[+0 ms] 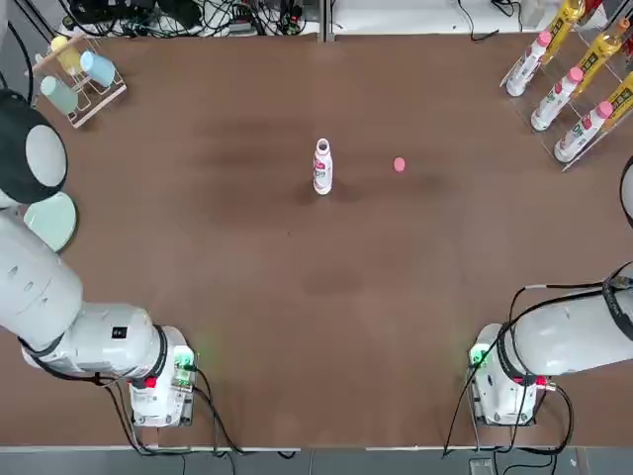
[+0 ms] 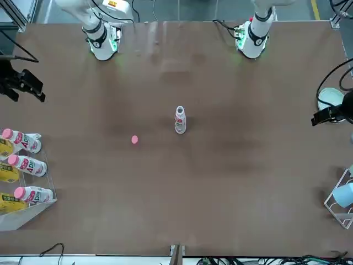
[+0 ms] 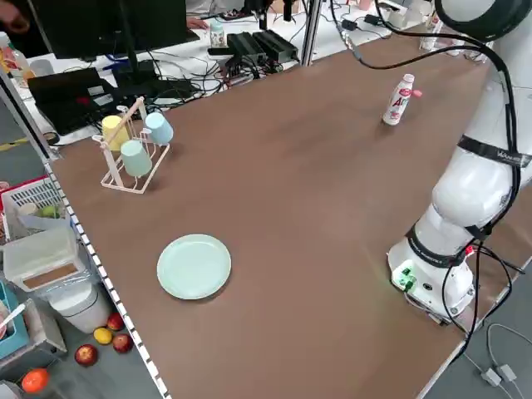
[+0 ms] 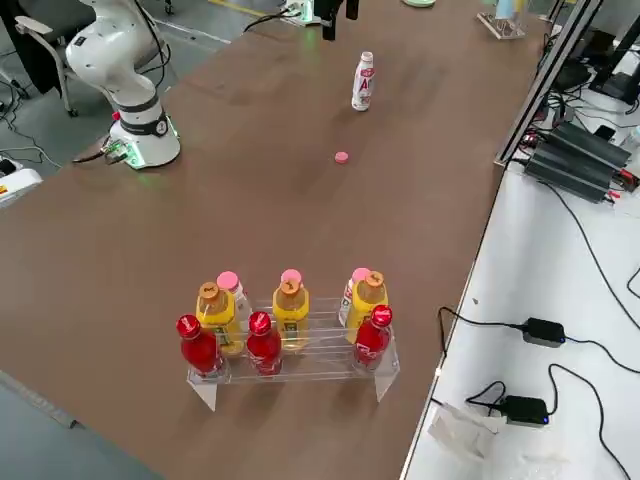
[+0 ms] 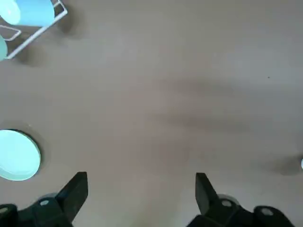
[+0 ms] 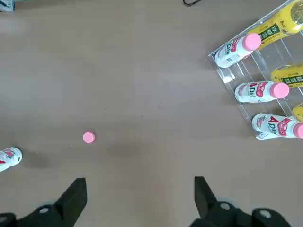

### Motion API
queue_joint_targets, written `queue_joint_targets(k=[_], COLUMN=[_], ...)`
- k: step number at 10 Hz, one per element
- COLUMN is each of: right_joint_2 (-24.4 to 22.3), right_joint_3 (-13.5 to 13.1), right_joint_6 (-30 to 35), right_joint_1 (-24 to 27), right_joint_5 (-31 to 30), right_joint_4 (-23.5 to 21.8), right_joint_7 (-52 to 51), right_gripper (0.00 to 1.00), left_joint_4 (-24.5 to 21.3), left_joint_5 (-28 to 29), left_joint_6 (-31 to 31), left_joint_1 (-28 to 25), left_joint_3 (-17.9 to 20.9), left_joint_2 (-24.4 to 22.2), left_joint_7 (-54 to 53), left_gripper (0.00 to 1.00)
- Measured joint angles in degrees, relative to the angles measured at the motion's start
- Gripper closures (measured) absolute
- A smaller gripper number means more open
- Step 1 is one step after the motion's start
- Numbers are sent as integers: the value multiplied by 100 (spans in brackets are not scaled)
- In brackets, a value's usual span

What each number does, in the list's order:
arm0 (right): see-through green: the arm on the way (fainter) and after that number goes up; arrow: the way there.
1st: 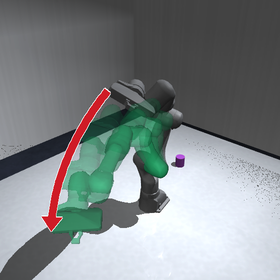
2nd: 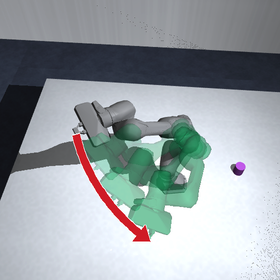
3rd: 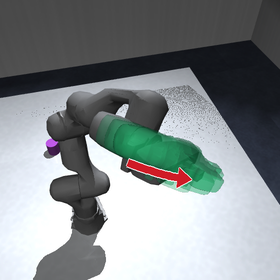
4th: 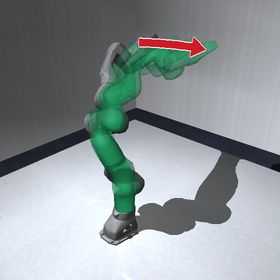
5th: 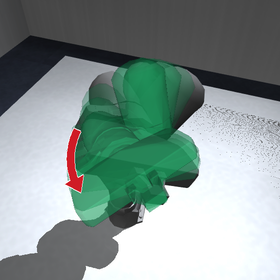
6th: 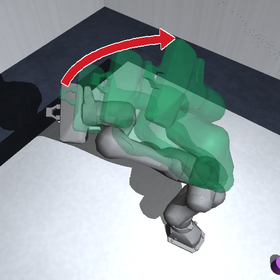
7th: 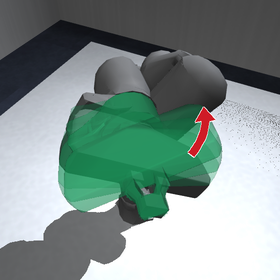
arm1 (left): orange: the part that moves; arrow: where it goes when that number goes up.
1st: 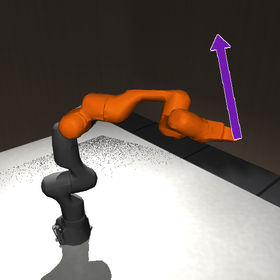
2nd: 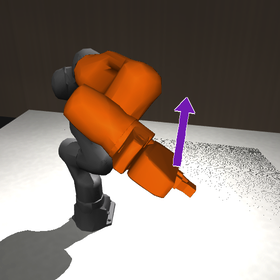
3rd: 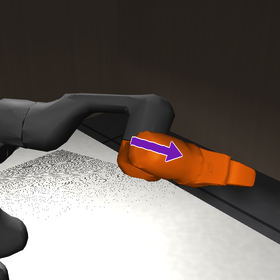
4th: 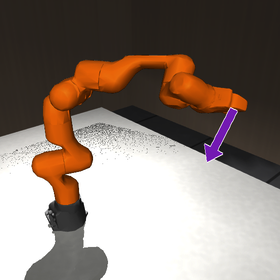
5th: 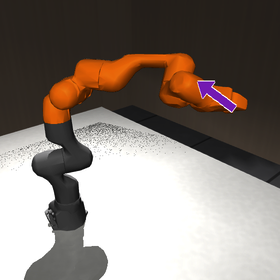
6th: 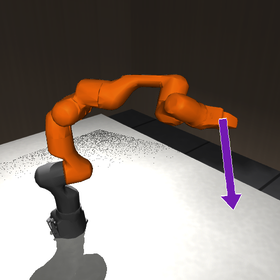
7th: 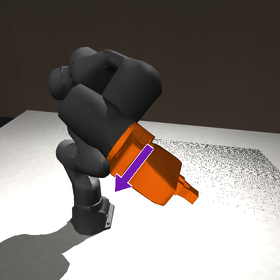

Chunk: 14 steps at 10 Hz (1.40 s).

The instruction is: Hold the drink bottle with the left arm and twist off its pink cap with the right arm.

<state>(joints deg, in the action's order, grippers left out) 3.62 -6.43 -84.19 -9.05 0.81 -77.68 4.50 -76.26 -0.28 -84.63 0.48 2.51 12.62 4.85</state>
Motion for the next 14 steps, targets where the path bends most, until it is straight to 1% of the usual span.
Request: queue_joint_targets(k=[1, 3, 5, 14], right_joint_2=[0, 1, 2, 17], right_joint_3=[2, 4, 3, -16], right_joint_6=[0, 0, 14, 44], right_joint_1=[-1, -3, -2, 13], right_joint_5=[4, 8, 8, 8], right_joint_4=[0, 0, 0, -4], right_joint_7=[0, 0, -2, -4], right_gripper=[0, 0, 0, 0], left_joint_4=[-38, -257, -352, -503], left_joint_5=[19, 28, 31, -35], left_joint_6=[2, -11, -21, 44], left_joint_1=[-7, -87, -196, -204], left_joint_3=[-74, -199, -237, -285], left_joint_2=[-124, -430, -608, -661], left_joint_7=[69, 109, 99, 79], left_gripper=[0, 0, 0, 0])
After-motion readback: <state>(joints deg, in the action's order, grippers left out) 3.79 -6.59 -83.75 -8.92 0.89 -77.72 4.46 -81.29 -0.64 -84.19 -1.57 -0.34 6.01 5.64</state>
